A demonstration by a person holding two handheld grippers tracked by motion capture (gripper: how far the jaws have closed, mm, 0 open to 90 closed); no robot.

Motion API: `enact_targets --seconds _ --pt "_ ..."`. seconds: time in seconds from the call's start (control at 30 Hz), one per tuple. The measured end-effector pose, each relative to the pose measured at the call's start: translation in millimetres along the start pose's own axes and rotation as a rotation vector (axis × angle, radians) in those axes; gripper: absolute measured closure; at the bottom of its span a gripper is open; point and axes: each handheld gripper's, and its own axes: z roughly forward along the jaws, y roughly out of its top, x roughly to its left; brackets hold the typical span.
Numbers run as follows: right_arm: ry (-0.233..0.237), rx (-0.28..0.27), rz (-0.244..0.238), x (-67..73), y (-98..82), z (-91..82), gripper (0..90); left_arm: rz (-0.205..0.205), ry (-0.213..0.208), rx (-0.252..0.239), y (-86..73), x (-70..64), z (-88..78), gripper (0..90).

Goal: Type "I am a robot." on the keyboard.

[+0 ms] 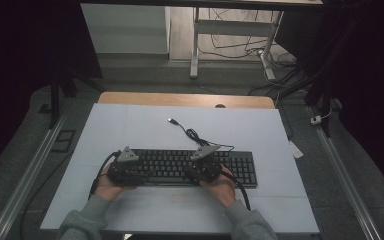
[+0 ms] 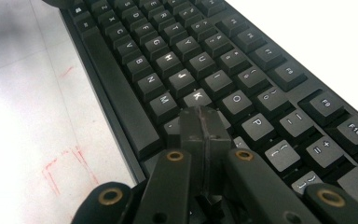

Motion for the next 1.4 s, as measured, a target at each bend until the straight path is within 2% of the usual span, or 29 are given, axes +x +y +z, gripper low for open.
enact_targets --seconds 0.53,0.63,0.73,0.97,1.07,1.27,1.4 --pt "-0.002 0.008 0.0 -0.5 -2.6 2.3 89.6 0.001 0.001 0.002 -0.2 0.1 0.2 32.0" --pt "-0.014 -0.013 -0.016 0.4 -1.4 -1.9 89.7 0.001 0.001 -0.001 -0.2 0.1 -0.1 32.1" --pt "-0.008 -0.057 -0.007 -0.8 -0.7 -8.8 89.6 0.001 0.003 -0.002 -0.2 0.9 -0.4 32.1" --pt "-0.04 -0.103 0.008 -7.3 -9.5 -28.5 87.8 0.001 0.005 -0.006 -0.2 0.8 -1.2 32.1" --pt "-0.058 -0.127 0.022 -11.7 -16.3 -39.9 83.0 0.001 0.006 -0.006 -0.2 1.0 -1.4 32.1" --pt "-0.101 -0.178 0.054 -21.4 -30.4 -57.9 61.3 0.0 0.009 -0.009 -0.3 1.2 -1.4 32.0" --pt "-0.112 -0.177 0.045 -23.2 -35.2 -62.0 54.7 -0.001 0.011 -0.012 -0.3 1.3 -1.8 32.0"
